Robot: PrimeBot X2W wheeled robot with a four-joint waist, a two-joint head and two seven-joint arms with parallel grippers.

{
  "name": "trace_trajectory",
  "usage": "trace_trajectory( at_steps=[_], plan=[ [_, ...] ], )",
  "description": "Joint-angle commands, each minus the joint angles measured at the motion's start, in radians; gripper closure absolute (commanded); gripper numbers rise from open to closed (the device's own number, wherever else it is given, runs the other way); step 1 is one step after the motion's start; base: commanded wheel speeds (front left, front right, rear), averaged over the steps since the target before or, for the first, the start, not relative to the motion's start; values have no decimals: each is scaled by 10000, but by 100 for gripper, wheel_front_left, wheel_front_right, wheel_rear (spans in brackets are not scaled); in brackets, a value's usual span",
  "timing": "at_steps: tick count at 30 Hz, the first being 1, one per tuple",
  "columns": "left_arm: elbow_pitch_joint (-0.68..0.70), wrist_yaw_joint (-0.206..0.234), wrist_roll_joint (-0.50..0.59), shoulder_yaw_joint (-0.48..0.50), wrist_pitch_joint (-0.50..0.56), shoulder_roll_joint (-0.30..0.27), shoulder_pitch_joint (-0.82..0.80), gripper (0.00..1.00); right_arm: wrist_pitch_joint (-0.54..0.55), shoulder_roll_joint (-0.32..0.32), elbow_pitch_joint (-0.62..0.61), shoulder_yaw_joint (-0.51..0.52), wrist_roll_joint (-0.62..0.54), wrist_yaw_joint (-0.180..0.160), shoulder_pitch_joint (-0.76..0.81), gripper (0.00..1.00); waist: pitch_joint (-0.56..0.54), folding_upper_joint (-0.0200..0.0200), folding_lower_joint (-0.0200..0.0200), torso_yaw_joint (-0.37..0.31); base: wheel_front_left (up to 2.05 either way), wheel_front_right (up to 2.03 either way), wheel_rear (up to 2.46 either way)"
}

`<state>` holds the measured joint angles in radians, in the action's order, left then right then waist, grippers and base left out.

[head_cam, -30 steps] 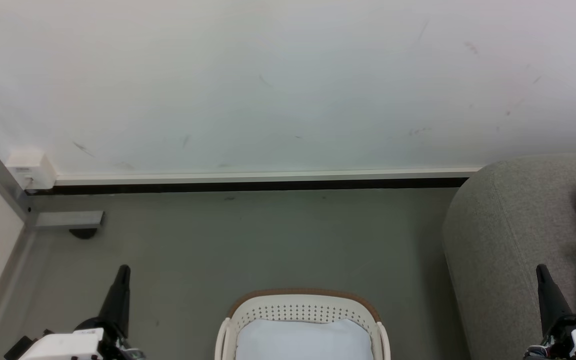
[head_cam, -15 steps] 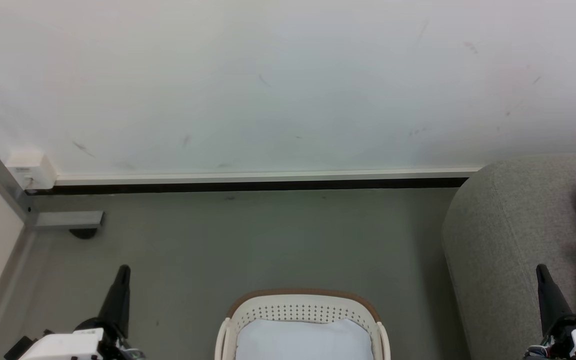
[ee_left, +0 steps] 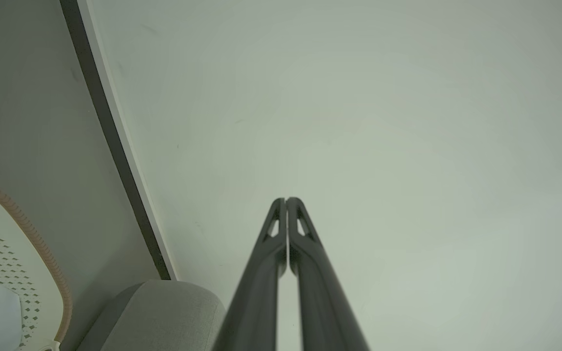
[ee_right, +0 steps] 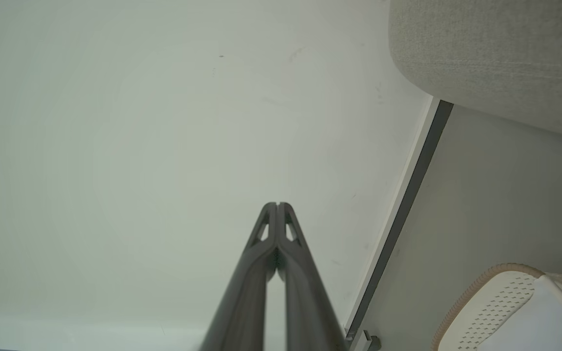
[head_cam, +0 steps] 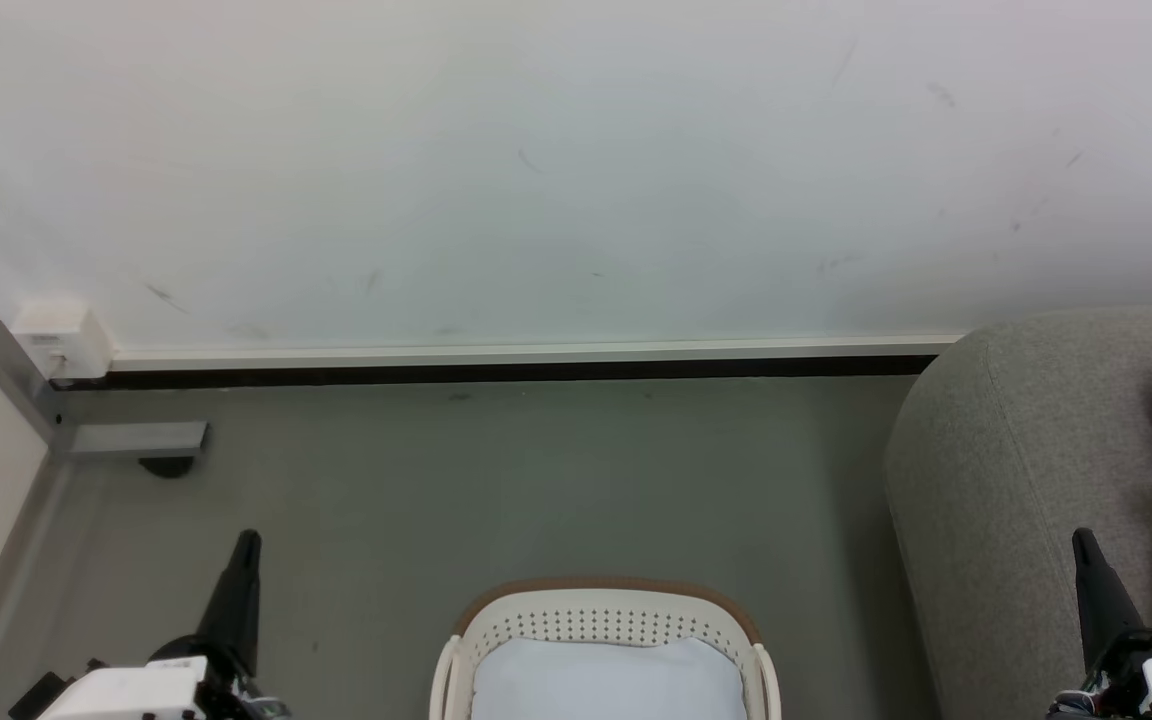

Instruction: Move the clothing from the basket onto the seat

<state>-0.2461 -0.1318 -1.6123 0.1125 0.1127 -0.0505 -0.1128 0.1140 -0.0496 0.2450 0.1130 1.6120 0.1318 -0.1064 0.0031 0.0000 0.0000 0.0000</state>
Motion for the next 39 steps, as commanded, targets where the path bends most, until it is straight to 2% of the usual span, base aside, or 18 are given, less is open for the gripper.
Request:
trace_trajectory(
  at_steps=[1,39],
  plan=[
    [25,-46,-66,37,4,-20,101,100,39,-4,-36,37,18,-21,-33,100,0,0,0,0,0,0,0],
    [26,-46,-34,59,32,-3,98,100,37,-6,-34,34,20,-21,-32,100,0,0,0,0,0,0,0]
  ],
)
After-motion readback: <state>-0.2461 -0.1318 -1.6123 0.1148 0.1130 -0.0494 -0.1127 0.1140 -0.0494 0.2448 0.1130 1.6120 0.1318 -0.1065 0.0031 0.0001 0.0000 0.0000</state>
